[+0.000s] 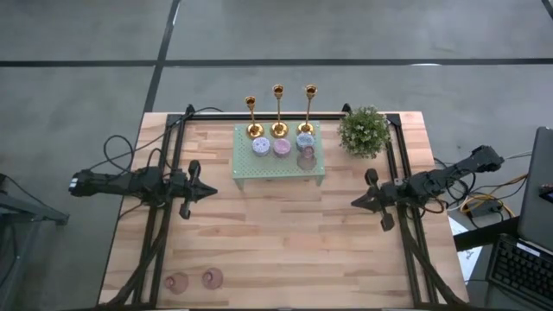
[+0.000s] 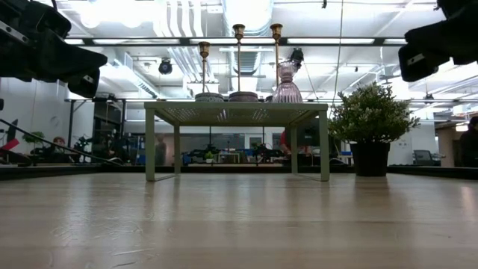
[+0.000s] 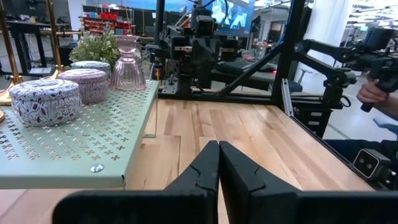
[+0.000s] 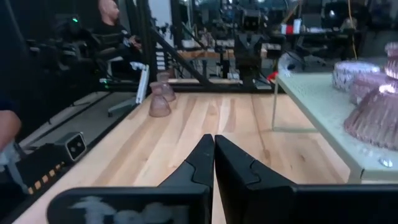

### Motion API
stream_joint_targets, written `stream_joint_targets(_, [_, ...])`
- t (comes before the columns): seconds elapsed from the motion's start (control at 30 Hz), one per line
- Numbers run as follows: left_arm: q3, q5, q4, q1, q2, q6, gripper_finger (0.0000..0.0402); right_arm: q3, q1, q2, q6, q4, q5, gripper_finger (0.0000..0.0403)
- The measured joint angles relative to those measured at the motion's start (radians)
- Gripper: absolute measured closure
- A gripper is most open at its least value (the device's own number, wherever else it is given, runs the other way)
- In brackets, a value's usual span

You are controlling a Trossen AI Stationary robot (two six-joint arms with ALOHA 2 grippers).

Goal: Pick & Place candle stick holders
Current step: Put the right pink glass candle holder on the shelf

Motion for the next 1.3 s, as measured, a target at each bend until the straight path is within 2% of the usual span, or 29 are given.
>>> stream_joint_targets(0.23, [0.000, 0.000, 0.000, 0.000, 0.000, 0.000, 0.0387, -0.003, 0.000, -0.127, -0.015, -0.110, -0.002, 0.0394])
stream_joint_targets(0.37, [0.000, 0.000, 0.000, 0.000, 0.000, 0.000, 0.0387, -0.005, 0.000, -0.163, -0.016, -0.126, 0.000, 0.0394])
stream_joint_targets(0.47, [0.000, 0.000, 0.000, 0.000, 0.000, 0.000, 0.0388, -0.005, 0.000, -0.181, -0.077, -0.126, 0.000, 0.0394])
stream_joint_targets(0.67, [0.000, 0.000, 0.000, 0.000, 0.000, 0.000, 0.0388, -0.005, 0.000, -0.173, -0.165, -0.128, 0.000, 0.0394])
stream_joint_targets(0.9, [0.000, 0.000, 0.000, 0.000, 0.000, 0.000, 0.0388, -0.005, 0.001, -0.156, -0.102, -0.127, 0.000, 0.0394])
stream_joint_targets(1.3, [0.000, 0.000, 0.000, 0.000, 0.000, 0.000, 0.0388, -0.005, 0.001, -0.154, -0.102, -0.127, 0.001, 0.0394])
